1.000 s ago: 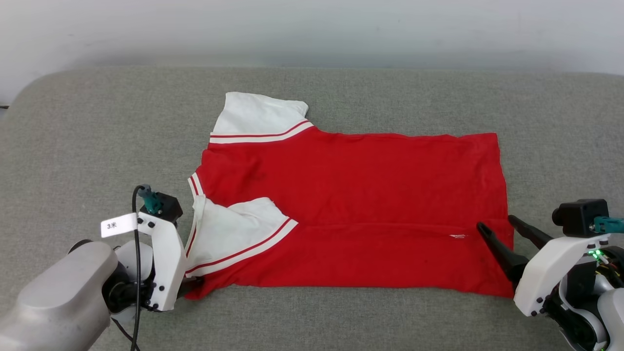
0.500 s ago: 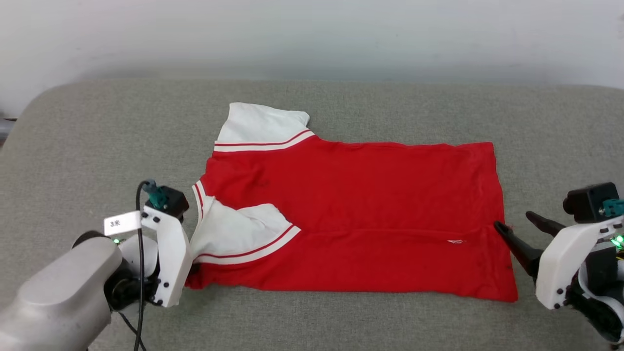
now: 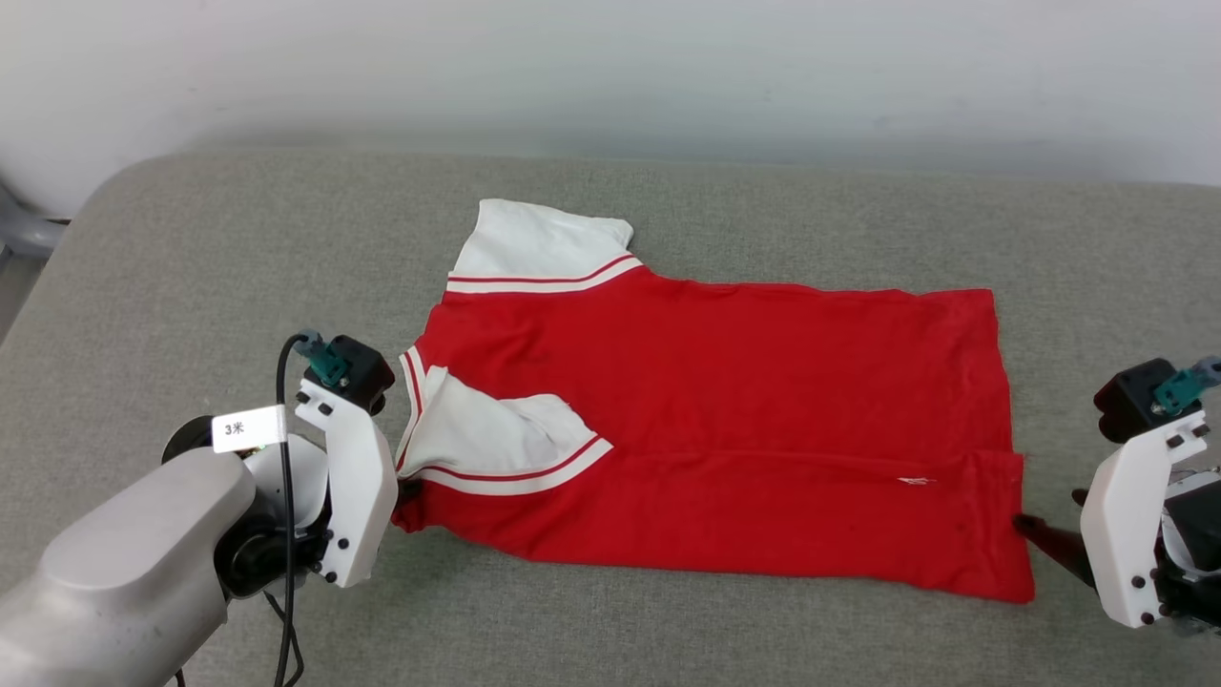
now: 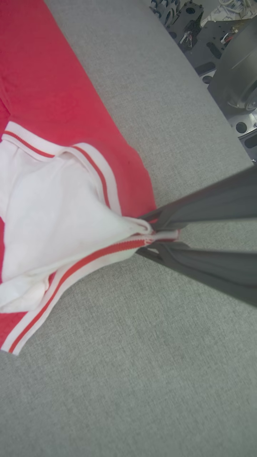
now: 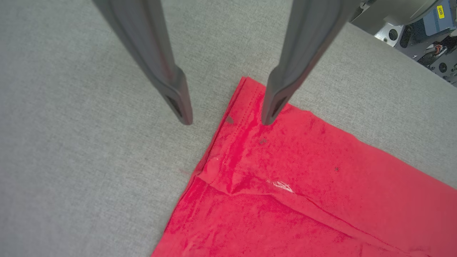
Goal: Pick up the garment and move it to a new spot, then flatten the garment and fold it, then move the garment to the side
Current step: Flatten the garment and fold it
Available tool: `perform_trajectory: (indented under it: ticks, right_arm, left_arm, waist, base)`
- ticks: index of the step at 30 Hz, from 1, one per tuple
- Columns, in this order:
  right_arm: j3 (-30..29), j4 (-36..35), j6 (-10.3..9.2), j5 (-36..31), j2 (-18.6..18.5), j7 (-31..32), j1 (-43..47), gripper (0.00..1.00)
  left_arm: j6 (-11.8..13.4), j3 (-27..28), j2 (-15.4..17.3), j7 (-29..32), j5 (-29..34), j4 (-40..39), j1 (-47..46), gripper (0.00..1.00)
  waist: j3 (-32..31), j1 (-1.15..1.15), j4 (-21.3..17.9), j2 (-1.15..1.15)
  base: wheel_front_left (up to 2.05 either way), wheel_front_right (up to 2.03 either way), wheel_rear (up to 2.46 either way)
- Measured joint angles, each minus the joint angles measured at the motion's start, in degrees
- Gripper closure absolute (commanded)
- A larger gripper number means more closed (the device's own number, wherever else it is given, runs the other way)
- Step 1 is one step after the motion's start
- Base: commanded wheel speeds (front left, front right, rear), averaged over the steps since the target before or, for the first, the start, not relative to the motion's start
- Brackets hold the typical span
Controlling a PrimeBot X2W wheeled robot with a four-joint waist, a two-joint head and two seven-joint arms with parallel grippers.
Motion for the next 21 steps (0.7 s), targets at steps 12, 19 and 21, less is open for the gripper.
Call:
perform_trajectory:
  ticks: [12,19,21]
  right_arm:
    - [2.0,9.1,0.00,-2.1,3.8,1.3,-1.2,0.00]
    - [3.8,13.0,-0.01,-2.5,4.6,-1.8,-1.4,0.00]
    - [4.9,13.4,-0.03,-2.3,4.4,-2.8,-1.9,0.95]
  left_arm:
    - [0.0,-0.1,-0.4,-1.8,1.6,-0.9,-1.8,1.00]
    - [0.0,-0.3,-0.5,-2.7,2.0,-0.8,-2.5,1.00]
    - [0.0,-0.3,-0.5,-3.0,1.7,-0.6,-2.5,1.00]
  waist:
    - [3.8,0.01,1.9,0.00]
    - [5.8,0.00,2.3,0.00]
    - [6.0,0.00,2.2,0.00]
  base:
    - [0.00,0.00,0.00]
    - [0.00,0.00,0.00]
    - [0.00,0.00,0.00]
